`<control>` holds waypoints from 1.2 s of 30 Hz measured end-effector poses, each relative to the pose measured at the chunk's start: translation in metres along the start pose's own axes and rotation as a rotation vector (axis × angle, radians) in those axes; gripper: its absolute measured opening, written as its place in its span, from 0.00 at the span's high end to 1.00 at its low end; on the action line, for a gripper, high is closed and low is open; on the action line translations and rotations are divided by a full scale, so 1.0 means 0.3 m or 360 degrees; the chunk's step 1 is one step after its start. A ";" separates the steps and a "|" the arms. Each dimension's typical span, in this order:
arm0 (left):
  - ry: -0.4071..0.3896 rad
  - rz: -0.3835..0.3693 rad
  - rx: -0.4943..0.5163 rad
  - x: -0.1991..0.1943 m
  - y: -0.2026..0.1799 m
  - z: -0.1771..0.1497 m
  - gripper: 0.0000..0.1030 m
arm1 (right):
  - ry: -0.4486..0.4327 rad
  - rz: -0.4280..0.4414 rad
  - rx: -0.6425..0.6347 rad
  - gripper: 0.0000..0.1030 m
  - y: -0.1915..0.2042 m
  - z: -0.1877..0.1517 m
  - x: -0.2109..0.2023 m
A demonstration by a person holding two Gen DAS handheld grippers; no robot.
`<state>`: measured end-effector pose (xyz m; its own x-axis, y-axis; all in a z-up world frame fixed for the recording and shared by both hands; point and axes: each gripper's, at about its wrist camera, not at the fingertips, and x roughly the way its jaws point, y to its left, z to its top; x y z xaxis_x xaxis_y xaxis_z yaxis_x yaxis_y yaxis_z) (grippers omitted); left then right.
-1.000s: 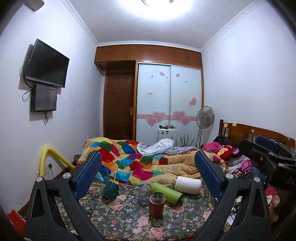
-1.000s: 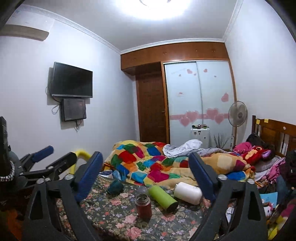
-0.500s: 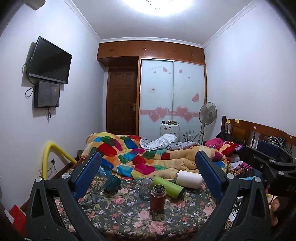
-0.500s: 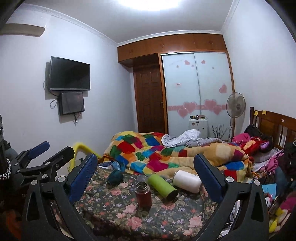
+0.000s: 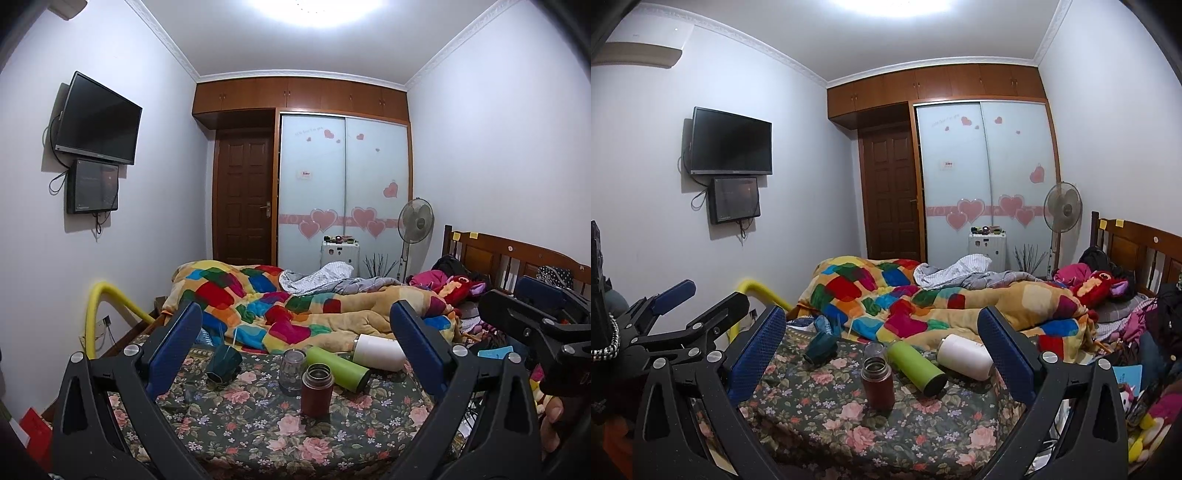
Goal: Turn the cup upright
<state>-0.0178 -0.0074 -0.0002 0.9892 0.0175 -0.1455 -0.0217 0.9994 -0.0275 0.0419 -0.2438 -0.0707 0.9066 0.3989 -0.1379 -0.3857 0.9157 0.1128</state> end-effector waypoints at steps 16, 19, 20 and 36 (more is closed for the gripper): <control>0.0006 -0.0015 -0.0001 0.008 -0.007 -0.007 0.01 | 0.0005 -0.0002 -0.0006 0.00 -0.002 0.004 0.000; 0.0008 -0.0015 -0.0001 0.009 -0.008 -0.008 0.00 | 0.0004 -0.0001 -0.0005 0.00 -0.001 0.007 0.003; 0.0008 -0.0014 0.0000 0.008 -0.009 -0.007 0.00 | 0.0004 -0.0001 -0.0004 0.00 -0.002 0.007 0.003; 0.0011 -0.0074 -0.0013 0.016 -0.008 0.005 0.00 | 0.0004 0.0001 -0.0004 0.00 0.000 0.010 0.004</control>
<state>-0.0128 -0.0098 0.0006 0.9882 -0.0290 -0.1505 0.0228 0.9988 -0.0428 0.0435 -0.2435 -0.0680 0.9060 0.3994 -0.1404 -0.3866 0.9157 0.1101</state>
